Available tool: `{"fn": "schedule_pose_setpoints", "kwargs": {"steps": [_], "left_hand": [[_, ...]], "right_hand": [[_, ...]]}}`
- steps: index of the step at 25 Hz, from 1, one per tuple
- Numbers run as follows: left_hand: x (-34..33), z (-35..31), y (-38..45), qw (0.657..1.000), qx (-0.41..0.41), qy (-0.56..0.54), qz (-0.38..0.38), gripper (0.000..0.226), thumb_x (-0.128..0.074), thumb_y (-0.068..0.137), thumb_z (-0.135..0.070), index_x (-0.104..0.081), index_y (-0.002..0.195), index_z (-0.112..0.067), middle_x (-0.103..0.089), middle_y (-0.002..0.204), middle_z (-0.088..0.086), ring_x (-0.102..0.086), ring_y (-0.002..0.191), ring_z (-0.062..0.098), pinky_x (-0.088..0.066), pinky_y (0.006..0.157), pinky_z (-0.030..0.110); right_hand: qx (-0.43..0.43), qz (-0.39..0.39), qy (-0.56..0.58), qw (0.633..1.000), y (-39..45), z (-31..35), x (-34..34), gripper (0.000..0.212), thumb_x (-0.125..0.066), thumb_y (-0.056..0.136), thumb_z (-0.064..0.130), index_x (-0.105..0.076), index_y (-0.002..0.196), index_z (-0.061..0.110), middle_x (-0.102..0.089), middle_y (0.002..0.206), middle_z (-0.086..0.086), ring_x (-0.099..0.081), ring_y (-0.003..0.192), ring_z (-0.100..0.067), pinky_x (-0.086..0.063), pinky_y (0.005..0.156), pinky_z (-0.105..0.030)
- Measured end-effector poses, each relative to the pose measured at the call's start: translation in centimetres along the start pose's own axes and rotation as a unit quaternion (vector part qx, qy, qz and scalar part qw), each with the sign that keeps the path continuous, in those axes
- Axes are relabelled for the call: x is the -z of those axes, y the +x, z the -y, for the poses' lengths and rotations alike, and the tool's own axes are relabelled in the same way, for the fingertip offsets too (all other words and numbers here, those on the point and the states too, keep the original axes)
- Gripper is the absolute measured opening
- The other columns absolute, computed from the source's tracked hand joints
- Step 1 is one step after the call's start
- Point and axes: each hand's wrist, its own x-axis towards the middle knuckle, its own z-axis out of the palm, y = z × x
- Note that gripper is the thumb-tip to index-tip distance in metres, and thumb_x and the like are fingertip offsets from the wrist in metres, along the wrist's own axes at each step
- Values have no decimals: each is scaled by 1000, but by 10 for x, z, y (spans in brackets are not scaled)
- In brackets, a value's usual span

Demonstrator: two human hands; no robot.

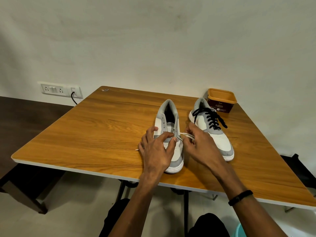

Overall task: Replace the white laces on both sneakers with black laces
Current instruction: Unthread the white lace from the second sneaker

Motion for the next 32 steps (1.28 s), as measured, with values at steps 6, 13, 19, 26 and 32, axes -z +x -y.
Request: {"fn": "schedule_pose_setpoints", "kwargs": {"steps": [6, 13, 19, 26, 32], "left_hand": [[0, 0, 0, 1000, 4, -3, 1, 48, -39, 91, -74, -69, 117, -46, -36, 154, -5, -32, 145, 20, -31, 115, 50], [2, -2, 0, 1000, 6, -1, 1, 54, -34, 89, -77, -69, 117, -47, -36, 153, -7, -33, 144, 19, -30, 115, 52], [1, -1, -1, 1000, 10, -6, 8, 50, -36, 91, -75, -68, 118, -47, -35, 154, -6, -31, 145, 19, -30, 116, 54], [2, -1, -2, 1000, 2, 0, 7, 54, -32, 90, -76, -67, 119, -47, -34, 153, -7, -32, 143, 18, -31, 114, 53], [0, 1, -1, 1000, 1, 3, 2, 49, -36, 92, -75, -68, 117, -47, -34, 152, -8, -32, 143, 16, -31, 114, 51]], "right_hand": [[-14, 35, -68, 997, -5, -8, 8, 11, -72, 96, 35, -66, 95, 26, -70, 81, 6, -62, 70, -13, -52, 61, -33], [30, -76, -268, 960, 7, 2, 7, 13, -65, 94, 25, -66, 95, 11, -62, 75, -5, -60, 63, -25, -45, 54, -33], [-38, -102, 13, 994, 12, 1, -3, 6, -57, 104, 20, -56, 100, 15, -65, 94, 1, -63, 78, -12, -48, 62, -22], [-170, -81, 516, 836, 21, 23, -2, 23, -60, 106, 25, -61, 105, 2, -69, 77, -5, -72, 69, -17, -60, 67, -29], [-109, -59, 228, 966, 19, 6, -4, 30, -59, 105, 41, -64, 93, 14, -64, 75, 5, -60, 65, -5, -50, 63, -26]]}}
